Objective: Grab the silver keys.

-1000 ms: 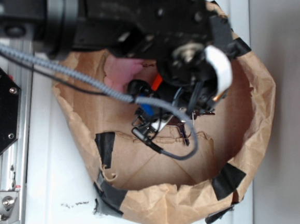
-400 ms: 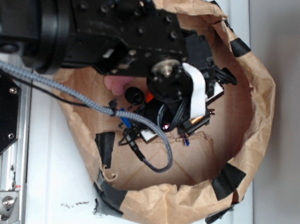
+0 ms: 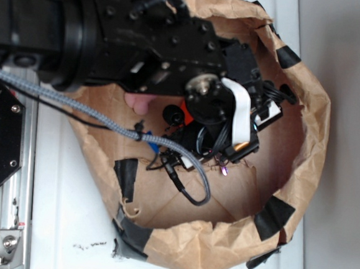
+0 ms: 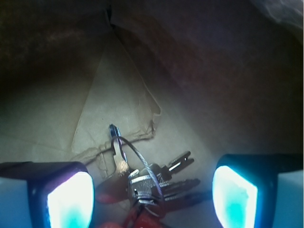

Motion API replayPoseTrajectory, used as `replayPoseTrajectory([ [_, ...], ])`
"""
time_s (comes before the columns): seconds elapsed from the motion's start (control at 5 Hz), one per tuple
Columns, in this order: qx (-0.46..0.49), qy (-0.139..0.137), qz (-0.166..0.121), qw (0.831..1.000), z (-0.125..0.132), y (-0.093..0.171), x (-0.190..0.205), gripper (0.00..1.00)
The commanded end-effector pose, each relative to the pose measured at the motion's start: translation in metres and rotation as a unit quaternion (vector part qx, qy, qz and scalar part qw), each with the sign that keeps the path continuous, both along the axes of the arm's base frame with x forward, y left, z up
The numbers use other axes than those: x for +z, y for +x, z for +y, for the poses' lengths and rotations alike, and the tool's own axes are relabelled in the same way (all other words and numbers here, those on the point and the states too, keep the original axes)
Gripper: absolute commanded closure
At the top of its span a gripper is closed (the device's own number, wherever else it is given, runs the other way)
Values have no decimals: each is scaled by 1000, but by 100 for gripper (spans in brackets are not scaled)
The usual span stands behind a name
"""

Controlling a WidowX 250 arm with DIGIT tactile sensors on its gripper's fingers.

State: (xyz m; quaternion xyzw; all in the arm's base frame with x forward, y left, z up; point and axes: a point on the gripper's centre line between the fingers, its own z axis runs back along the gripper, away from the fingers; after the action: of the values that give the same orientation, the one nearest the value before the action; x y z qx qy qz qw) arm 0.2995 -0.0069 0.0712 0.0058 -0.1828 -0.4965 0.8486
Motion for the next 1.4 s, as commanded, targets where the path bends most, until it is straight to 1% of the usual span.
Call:
replayPoseTrajectory([
  [0.0,-2,30,-13,999,-3,2,-1,0],
  [0.2,-8,38,-23,999,-5,-5,-4,0],
  [0.6,-14,49,-20,999,-13,-10,-16,0],
  [0.8,-18,45,-26,998,-18,-13,-22,0],
  [1.2,-11,52,-30,998,-26,-6,-30,0],
])
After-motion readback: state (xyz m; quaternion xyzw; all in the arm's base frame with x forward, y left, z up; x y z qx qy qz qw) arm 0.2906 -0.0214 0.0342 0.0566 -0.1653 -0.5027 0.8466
